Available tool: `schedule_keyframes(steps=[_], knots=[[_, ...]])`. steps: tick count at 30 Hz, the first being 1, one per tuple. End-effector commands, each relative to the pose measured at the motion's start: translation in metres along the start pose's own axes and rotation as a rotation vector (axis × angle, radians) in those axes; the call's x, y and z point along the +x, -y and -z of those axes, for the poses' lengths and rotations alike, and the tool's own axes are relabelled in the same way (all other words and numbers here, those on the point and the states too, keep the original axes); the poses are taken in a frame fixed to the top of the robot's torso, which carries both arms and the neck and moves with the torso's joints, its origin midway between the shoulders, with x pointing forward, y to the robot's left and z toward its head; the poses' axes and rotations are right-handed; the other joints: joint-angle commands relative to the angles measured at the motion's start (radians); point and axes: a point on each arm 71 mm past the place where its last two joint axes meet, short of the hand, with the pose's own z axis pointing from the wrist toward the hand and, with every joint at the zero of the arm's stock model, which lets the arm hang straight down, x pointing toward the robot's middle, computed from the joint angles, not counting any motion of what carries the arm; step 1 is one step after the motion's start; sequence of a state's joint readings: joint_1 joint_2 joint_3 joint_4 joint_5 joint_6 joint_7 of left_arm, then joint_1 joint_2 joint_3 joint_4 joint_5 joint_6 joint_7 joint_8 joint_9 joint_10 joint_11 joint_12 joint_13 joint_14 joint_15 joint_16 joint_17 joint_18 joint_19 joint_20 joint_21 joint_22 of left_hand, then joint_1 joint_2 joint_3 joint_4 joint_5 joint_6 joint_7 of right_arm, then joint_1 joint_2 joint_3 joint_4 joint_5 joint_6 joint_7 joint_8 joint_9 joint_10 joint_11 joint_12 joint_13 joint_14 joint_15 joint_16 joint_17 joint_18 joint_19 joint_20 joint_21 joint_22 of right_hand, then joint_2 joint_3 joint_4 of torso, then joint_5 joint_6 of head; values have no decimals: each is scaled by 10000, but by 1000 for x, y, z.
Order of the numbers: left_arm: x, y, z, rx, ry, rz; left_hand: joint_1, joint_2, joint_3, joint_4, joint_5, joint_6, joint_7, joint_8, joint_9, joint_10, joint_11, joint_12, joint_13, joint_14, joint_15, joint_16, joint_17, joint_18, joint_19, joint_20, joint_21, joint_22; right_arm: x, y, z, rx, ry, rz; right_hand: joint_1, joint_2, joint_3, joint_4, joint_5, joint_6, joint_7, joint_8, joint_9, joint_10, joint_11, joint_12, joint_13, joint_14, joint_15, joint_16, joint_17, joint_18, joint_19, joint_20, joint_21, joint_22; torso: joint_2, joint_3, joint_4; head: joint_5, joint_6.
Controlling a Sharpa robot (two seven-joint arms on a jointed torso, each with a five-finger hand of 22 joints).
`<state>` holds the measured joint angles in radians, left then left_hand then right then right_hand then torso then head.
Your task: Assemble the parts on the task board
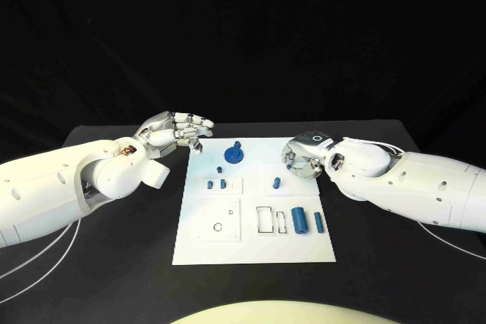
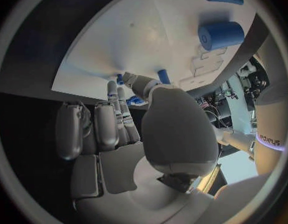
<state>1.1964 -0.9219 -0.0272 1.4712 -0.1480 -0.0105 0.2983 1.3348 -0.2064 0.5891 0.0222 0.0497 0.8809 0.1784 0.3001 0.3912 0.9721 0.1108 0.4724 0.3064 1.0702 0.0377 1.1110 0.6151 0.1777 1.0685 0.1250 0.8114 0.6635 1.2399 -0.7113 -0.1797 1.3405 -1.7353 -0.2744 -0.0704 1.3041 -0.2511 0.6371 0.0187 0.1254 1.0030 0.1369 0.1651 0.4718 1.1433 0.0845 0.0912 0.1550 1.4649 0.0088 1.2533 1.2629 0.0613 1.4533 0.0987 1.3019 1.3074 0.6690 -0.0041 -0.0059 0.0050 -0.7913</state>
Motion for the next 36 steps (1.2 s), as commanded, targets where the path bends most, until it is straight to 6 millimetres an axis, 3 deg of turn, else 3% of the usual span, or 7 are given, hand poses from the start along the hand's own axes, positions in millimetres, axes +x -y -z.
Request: schedule_keyframes(steps=[1, 8, 14, 28, 34, 36], knots=[[2, 1, -1, 94, -174, 125, 17, 10, -45, -19, 41, -66, 19, 47, 13, -48, -5, 33, 8, -82, -13, 9, -16, 68, 51, 18, -35, -8, -2, -1, 1, -40, 316, 241, 17, -49, 58, -37, 67, 26, 52, 9, 5, -160, 64, -83, -51, 353, 9, -96, -67, 22, -123, 19, -117, 1228, 2, -1, -4, 5, 9], [1, 1, 0, 61, -155, 111, 29, 19, -51, -18, 41, -77, 23, 47, 13, -61, -3, 37, 7, -88, -11, 10, -17, 69, 55, 18, -48, -17, 0, 0, 1, -34, 126, 153, -9, -110, 34, -75, 53, 5, 57, 0, 5, -281, 94, -98, -96, 303, 33, -200, -163, 45, -186, 41, -238, 1177, 7, -1, -1, 4, -6], [0, 1, 0, 35, -146, 101, 29, 19, -51, -18, 41, -77, 23, 47, 13, -61, -3, 37, 7, -88, -11, 10, -17, 69, 55, 18, -48, -17, 3, -2, 0, -52, -173, -76, 1, 83, 124, -108, 38, 138, -16, 67, 46, 128, -24, 231, -53, 361, -43, -41, -38, -2, -66, 13, 1, 1315, 5, 1, 4, 18, -30], [0, 1, 1, -8, -155, 85, 34, 30, -66, -9, 40, -93, 31, 46, 13, -79, 3, 44, 5, -94, -7, 12, -18, 68, 63, 20, -66, -30, 14, -4, -2, -21, -655, -294, -60, 181, 136, -118, -7, 347, -91, 170, 107, 364, -115, 395, -39, 377, -119, -7, -21, -32, 13, -39, 139, 1399, 15, 2, 0, 36, -94], [0, 1, 1, -16, -165, 80, 34, 30, -66, -9, 40, -93, 31, 46, 13, -79, 3, 44, 5, -94, -7, 12, -18, 68, 63, 20, -66, -30, 18, -6, -4, 55, -596, -235, 57, 404, 235, -212, -57, 545, -136, 276, 172, 521, -182, 487, -25, 379, -178, -8, -30, -53, 64, -84, 232, 1458, 9, 3, 2, 27, -117], [0, 1, 1, -19, -169, 74, 34, 30, -66, -9, 40, -93, 31, 46, 13, -79, 3, 44, 5, -94, -7, 12, -18, 68, 63, 20, -66, -30, 19, -7, -5, 87, -572, -143, 203, 699, 376, -322, -504, 758, -188, 404, 255, 716, -259, 573, 13, 380, -248, -10, -36, -73, 113, -127, 324, 1516, 10, 6, 1, 24, -133]])
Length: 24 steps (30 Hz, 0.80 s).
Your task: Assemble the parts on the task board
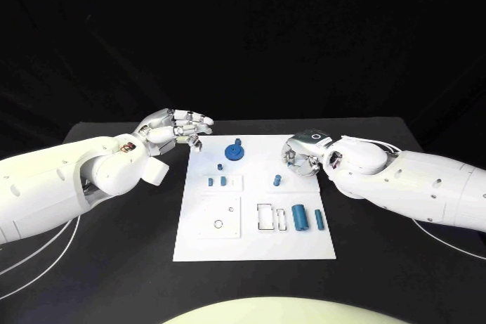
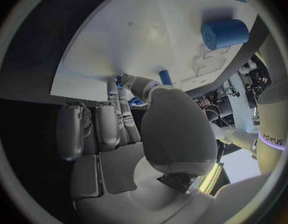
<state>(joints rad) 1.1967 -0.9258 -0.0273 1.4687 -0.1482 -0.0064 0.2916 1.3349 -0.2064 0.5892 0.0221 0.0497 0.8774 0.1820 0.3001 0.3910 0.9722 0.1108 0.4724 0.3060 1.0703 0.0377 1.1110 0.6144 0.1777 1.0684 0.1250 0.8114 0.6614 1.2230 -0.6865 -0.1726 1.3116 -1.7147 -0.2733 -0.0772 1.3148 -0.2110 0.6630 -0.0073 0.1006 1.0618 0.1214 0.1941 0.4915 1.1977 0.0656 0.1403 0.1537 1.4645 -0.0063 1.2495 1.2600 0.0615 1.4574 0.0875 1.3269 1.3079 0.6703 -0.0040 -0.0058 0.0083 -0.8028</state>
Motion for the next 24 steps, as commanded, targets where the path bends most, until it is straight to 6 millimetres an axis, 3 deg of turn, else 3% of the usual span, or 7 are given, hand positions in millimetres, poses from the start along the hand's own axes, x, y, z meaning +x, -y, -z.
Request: schedule_keyframes(steps=[1, 5, 24], knots=[[2, 1, 0, 55, -193, 80, 34, 30, -67, -9, 40, -58, -5, 46, 15, -80, 4, 44, 9, -95, -7, 12, -11, 68, 64, 20, -67, -8, 13, -5, 1, -43, -463, 159, 111, 354, 135, -89, -297, 198, -41, 136, 79, 204, -88, 90, 32, 385, -108, 27, -11, -74, 72, -27, 70, 1513, -4, 3, 0, -8, -21], [2, 1, 0, 53, -207, 74, 50, 42, -76, -8, 40, -68, -1, 49, 16, -91, 6, 53, 8, -99, -5, 16, -11, 68, 72, 21, -81, -18, 14, -6, 1, 71, -307, 341, 220, 572, 286, -236, -453, 294, -95, 226, 172, 375, -171, 119, 68, 394, -178, 33, -10, -98, 126, -78, 180, 1579, -12, 1, -4, -18, -23], [2, 1, 0, 55, -218, 0, 65, 41, -95, -8, 40, -80, 7, 51, 17, -115, 13, 59, 6, -101, -2, 21, -12, 68, 84, 23, -98, -30, 6, -9, 4, 177, 919, 336, 221, 567, 393, -402, -436, 386, -118, 305, 263, 569, -221, 135, 111, 408, -238, 59, 7, -142, 218, -114, 373, 1684, -18, -9, 3, -41, -1]])
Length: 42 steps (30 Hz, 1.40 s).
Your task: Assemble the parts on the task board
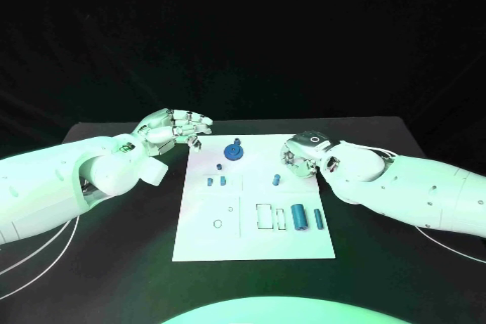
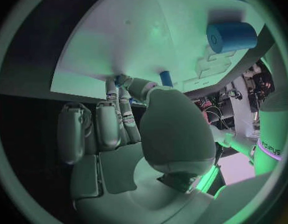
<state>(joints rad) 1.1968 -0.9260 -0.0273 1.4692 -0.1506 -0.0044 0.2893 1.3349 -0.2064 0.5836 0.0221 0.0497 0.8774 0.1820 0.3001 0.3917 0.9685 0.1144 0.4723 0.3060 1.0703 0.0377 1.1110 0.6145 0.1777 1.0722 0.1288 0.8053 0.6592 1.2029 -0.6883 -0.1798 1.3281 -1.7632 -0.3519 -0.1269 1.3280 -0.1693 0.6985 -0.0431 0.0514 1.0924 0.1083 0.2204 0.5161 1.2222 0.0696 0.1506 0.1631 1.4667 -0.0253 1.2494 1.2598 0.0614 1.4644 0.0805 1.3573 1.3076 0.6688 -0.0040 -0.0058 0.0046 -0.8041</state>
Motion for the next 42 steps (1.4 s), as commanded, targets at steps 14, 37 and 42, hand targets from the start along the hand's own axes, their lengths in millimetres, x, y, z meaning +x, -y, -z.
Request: schedule_keyframes(steps=[14, 37, 42], knots=[[0, 1, -1, 82, -113, -9, 75, 41, -62, -2, 41, -116, 25, 43, 5, -121, -9, 60, 1, -105, 7, 28, -14, 67, 62, -11, -58, -24, -17, 1, 7, -24, 1304, -151, 73, 128, 56, -79, 58, 105, 6, 60, 36, 359, -268, 28, 25, 387, -61, 57, 6, -156, 178, -52, 135, 1721, -7, -6, -5, 9, 55], [0, 0, -4, 105, -91, -10, 78, 50, -84, 13, 41, -151, 44, 36, 1, -156, 7, 67, -2, -108, 18, 35, -14, 65, 77, -4, -78, -39, -43, -68, 30, -2131, 2695, -2363, 62, 108, 92, -119, 112, 94, 16, 55, 51, 357, -256, -8, 25, 386, -69, 63, 11, -155, 180, -64, 136, 1727, -22, 0, 27, 414, 77], [0, 0, -6, 112, -84, -2, 80, 53, -90, 16, 41, -157, 47, 36, 1, -163, 10, 70, -3, -109, 21, 37, -14, 64, 81, -2, -84, -43, -42, -92, 30, -2716, 2726, -2839, 62, 108, 105, -130, 130, 84, 23, 50, 54, 353, -250, -19, 25, 386, -67, 64, 11, -157, 183, -65, 142, 1731, -28, -38, 11, 752, -11]])
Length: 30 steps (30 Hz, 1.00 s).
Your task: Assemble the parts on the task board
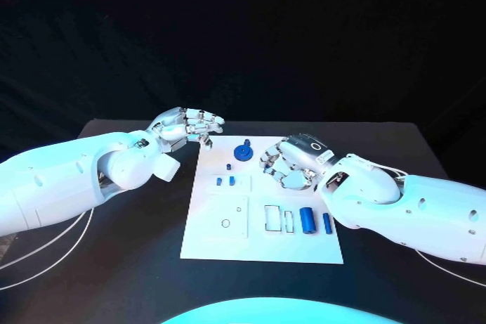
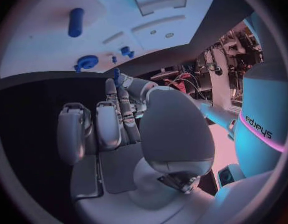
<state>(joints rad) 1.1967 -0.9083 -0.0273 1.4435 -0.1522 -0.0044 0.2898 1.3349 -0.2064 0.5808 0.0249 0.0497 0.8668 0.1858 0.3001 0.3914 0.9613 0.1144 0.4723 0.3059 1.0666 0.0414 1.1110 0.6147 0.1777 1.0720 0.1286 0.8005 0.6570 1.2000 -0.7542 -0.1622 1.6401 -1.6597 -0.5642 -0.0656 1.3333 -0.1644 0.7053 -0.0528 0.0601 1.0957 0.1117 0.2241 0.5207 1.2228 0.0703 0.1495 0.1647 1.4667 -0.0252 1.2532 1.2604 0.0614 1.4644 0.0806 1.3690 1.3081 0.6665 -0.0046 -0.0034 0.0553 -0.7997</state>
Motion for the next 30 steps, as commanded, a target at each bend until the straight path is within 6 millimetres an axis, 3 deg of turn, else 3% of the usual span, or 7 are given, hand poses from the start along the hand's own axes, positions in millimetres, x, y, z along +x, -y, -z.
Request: schedule_keyframes(steps=[1, 12, 16, 22, 25, 30], knots=[[2, 1, -2, 120, -148, 42, 81, 55, -65, -10, 40, -55, 11, 36, 4, -94, 11, 72, -2, -72, -15, 38, -16, 64, 85, 1, -40, -23, 3, -14, -3, -506, 318, -545, 9, 58, 36, -32, 43, 51, -11, 13, 8, 347, -258, -9, 10, 387, -69, 25, 4, -157, 183, -66, 26, 1726, -1, -33, -24, 300, -63], [2, 0, -10, 151, -7, 13, 81, 56, -72, -5, 40, -60, 12, 37, 4, -101, 14, 77, -2, -74, -12, 39, -16, 64, 89, 3, -46, -27, 38, -33, -10, -978, -111, -757, 9, 61, 50, -43, 63, 40, 0, 7, 11, 341, -249, -24, 9, 386, -65, 19, -3, -152, 173, -67, 2, 1717, -51, -84, 12, 797, -256], [4, 0, -13, 169, -19, 11, 81, 56, -72, -5, 40, -60, 12, 37, 4, -101, 14, 77, -2, -74, -12, 39, -16, 64, 89, 3, -46, -27, 52, -37, -10, -1005, -316, -802, 9, 61, 50, -43, 63, 40, 0, 7, 11, 341, -249, -24, 9, 386, -65, 19, -3, -152, 173, -67, 2, 1717, -33, -83, 6, 972, -342], [6, 1, -17, 192, -71, 51, 50, 55, -111, 32, 37, -76, 15, 40, 5, -121, 22, 91, -3, -84, -1, 41, -19, 62, 96, 13, -72, -43, 69, -43, -9, -1012, -551, -875, 3, 63, 59, -50, 76, 28, 10, 1, 14, 336, -240, -36, 8, 388, -61, 28, 6, -149, 167, -66, -12, 1713, -22, -40, -7, 1247, -527], [7, 1, -17, 194, -90, 60, 50, 55, -111, 32, 37, -76, 15, 40, 5, -121, 22, 91, -3, -84, -1, 41, -19, 62, 96, 13, -72, -43, 74, -45, -8, -1011, -679, -859, 3, 63, 59, -50, 76, 28, 10, 1, 14, 336, -240, -36, 8, 388, -61, 28, 6, -149, 167, -66, -12, 1713, -19, -57, -6, 1310, -561], [8, 1, -18, 194, -110, 69, 50, 55, -111, 32, 37, -76, 15, 40, 5, -121, 22, 91, -3, -84, -1, 41, -19, 62, 96, 13, -72, -43, 80, -45, -6, -958, -840, -849, -2, 63, 64, -55, 82, 18, 19, -4, 16, 329, -234, -47, 8, 387, -57, 19, -4, -148, 165, -65, -18, 1711, -18, -48, -4, 1340, -636]])
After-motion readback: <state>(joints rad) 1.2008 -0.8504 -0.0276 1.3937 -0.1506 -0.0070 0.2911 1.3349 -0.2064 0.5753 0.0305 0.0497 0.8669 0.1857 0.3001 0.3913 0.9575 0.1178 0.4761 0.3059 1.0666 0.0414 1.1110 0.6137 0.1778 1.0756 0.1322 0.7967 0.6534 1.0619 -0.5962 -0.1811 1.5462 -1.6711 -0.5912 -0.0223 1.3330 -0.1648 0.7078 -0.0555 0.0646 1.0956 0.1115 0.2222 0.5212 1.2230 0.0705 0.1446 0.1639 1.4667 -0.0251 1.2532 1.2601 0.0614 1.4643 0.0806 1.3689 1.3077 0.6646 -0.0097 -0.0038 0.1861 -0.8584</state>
